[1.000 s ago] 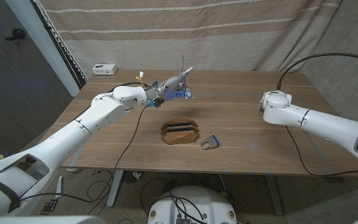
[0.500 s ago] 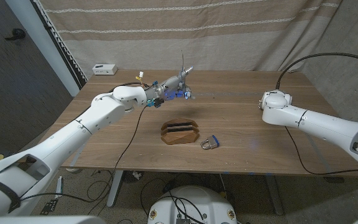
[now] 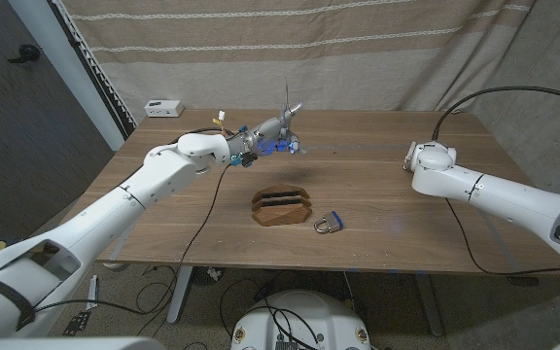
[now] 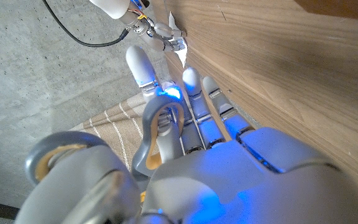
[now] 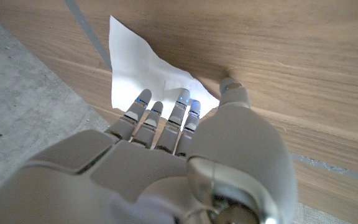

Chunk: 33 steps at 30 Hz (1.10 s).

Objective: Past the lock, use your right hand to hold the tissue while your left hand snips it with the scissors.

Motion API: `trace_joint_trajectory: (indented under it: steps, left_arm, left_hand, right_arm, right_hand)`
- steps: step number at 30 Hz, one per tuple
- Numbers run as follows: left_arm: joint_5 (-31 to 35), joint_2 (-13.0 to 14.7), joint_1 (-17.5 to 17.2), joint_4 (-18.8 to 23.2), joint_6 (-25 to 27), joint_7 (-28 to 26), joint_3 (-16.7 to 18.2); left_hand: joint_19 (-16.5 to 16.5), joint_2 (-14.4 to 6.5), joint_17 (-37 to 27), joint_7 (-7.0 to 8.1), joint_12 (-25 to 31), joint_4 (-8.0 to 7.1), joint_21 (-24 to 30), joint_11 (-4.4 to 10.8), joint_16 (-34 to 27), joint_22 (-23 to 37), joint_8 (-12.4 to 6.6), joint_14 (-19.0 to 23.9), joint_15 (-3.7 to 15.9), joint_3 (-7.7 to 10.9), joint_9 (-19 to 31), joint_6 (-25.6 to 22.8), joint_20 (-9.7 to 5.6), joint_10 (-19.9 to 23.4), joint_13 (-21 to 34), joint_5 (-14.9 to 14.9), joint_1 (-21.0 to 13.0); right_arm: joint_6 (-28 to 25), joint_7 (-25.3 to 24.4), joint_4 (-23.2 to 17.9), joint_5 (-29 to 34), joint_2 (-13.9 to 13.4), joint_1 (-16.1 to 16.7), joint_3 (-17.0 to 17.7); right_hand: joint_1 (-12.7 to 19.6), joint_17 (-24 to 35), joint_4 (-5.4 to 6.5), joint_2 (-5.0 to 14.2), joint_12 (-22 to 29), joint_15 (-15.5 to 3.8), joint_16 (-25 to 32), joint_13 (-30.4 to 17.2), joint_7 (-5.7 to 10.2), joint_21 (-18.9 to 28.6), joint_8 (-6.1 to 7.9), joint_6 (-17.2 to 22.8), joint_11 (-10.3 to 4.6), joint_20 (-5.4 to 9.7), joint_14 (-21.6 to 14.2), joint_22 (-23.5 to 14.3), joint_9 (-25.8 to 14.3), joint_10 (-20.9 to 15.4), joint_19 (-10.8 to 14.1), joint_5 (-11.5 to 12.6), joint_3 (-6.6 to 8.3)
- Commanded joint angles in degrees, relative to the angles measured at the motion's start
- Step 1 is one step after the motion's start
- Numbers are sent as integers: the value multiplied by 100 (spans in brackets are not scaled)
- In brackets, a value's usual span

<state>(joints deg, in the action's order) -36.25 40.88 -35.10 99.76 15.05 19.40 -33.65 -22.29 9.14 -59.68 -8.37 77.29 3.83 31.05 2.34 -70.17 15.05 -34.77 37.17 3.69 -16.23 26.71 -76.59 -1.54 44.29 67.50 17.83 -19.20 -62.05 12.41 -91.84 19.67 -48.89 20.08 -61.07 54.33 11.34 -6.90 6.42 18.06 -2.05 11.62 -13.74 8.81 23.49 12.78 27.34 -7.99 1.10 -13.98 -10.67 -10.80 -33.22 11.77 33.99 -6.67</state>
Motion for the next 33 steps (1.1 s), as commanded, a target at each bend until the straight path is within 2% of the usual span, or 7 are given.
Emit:
trace_joint_trajectory:
  steps: [1,7,12,20,28,32,33]
  left_arm:
    - [39,-49,29,-49,-46,40,-42]
    - [57,-54,38,-48,-55,50,-53]
    - [53,-59,34,-60,-68,67,-54]
    - [51,-51,31,-79,-84,92,-50]
    - [32,-63,31,-127,-124,143,-46]
    - [49,-52,32,-125,-127,143,-48]
    - [27,-57,31,-139,-135,167,-41]
  left_hand:
    - [-45,31,-1,-198,1359,325,-6,330,-23,22,-17,53,407,-346,4,-229,-27,370,399,53,-50]
    - [-43,29,-12,-197,1358,326,-9,326,-31,27,-24,52,412,-345,7,-235,-30,371,399,60,-56]
    - [-45,26,-6,-197,1359,326,-12,345,-30,27,-37,56,413,-344,24,-232,-30,379,399,67,-60]
    - [-48,21,-13,-192,1357,327,-16,354,-36,31,-39,53,411,-342,12,-243,-35,379,399,79,-72]
    - [-50,24,-5,-195,1358,327,-22,352,-35,32,-33,61,428,-344,-9,-243,-31,384,399,89,-80]
    - [-50,23,-14,-198,1358,327,-22,347,-40,34,-34,58,418,-344,-13,-247,-30,382,399,92,-82]
    - [-53,22,-2,-196,1359,326,-22,360,-32,34,-38,60,435,-344,-7,-244,-32,388,399,94,-83]
  right_arm:
    - [48,-348,-335,-102,-129,288,395]
    - [37,-458,-406,-113,-157,368,480]
    - [29,-554,-456,-117,-173,433,533]
    - [-14,-638,-494,-107,-174,475,563]
    - [-296,-322,-300,103,-86,169,131]
    - [-358,-145,-188,162,-48,21,-67]
    - [-378,-105,-157,169,-32,-14,-106]
  right_hand:
    - [-119,34,76,5,115,-689,28,-88,-17,-19,-41,-14,4,-41,-97,-16,-24,-77,54,50,-55]
    - [-158,58,99,-8,74,-659,3,-179,-28,-45,-67,-47,95,-90,-14,-14,-24,226,56,58,-95]
    - [-185,79,117,-11,-1,-615,-41,-269,-69,-91,-104,-135,205,-114,157,-13,-26,612,30,74,-132]
    - [-200,82,120,-42,-57,-593,-74,-328,-107,-132,-123,-203,241,-123,307,-10,-27,886,6,86,-170]
    - [-253,85,142,-79,-45,-581,-87,-356,-144,-177,-126,-230,231,-109,415,-7,-28,931,-39,91,-219]
    - [-357,89,195,-108,-105,-508,-98,-345,-149,-224,-116,-219,269,-70,528,-8,-30,1101,-90,91,-282]
    - [-398,91,216,-114,-156,-469,-101,-328,-160,-248,-115,-220,328,-77,587,-8,-30,1225,-117,95,-307]
